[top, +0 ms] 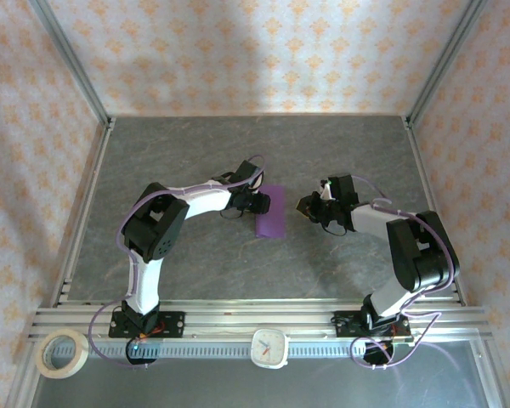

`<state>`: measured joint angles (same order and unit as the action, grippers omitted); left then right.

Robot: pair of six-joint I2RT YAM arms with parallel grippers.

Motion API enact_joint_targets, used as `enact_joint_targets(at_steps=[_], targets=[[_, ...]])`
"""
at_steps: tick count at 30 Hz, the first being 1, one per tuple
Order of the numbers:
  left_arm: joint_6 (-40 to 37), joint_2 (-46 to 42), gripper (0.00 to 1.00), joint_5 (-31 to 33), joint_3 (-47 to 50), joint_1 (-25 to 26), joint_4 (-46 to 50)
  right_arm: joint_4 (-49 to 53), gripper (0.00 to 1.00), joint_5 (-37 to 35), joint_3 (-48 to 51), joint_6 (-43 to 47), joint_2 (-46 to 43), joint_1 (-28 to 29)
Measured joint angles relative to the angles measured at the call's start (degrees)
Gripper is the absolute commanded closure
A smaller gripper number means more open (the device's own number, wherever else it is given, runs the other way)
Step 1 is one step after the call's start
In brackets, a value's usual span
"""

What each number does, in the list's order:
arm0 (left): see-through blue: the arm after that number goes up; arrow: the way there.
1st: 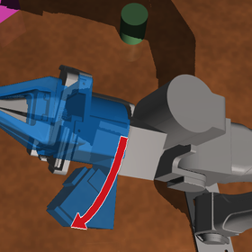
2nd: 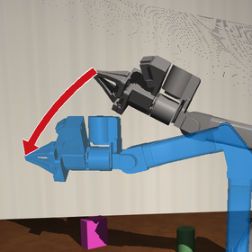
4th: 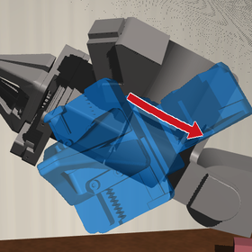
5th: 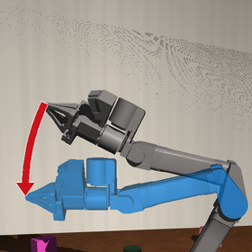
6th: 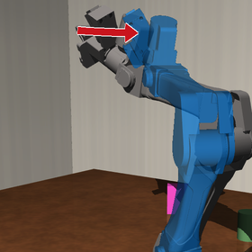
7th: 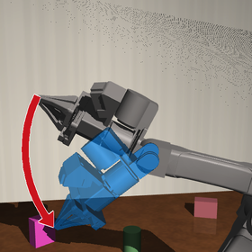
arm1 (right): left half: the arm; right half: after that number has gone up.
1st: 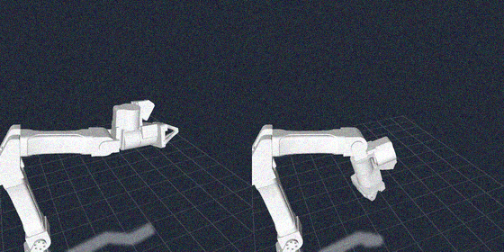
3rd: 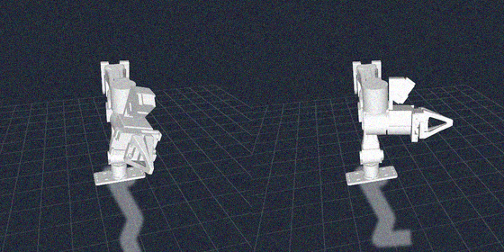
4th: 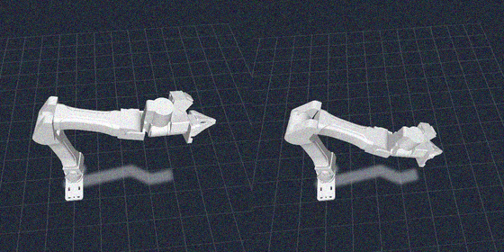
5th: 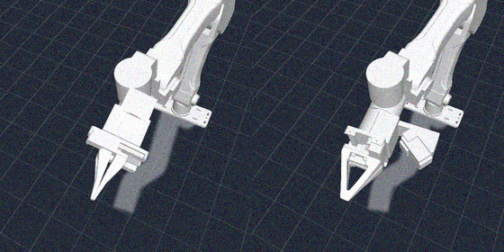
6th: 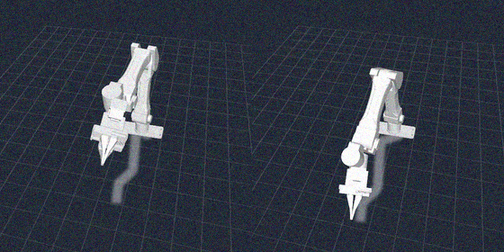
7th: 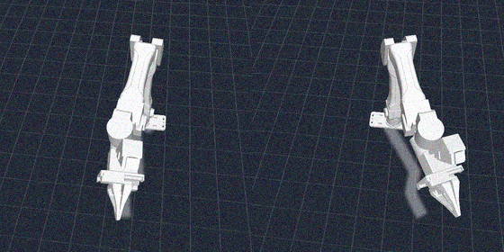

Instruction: Fold a paper plane with a square sheet of paper (pick it up from the middle)

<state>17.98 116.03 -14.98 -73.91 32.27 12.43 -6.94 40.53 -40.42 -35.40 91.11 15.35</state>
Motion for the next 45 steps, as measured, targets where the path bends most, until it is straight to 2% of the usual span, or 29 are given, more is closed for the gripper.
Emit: enact_joint_targets(at_steps=[17,45], targets=[[-2.91,0.37,0.51,-0.17,-0.81,0.00,1.11,0.00,0.84,0.00,0.00,-0.24,0.00,0.37],[-3.37,1.07,0.51,-0.22,-2.19,0.00,2.80,0.00,0.85,0.24,-0.04,-0.61,1.31,1.70]])
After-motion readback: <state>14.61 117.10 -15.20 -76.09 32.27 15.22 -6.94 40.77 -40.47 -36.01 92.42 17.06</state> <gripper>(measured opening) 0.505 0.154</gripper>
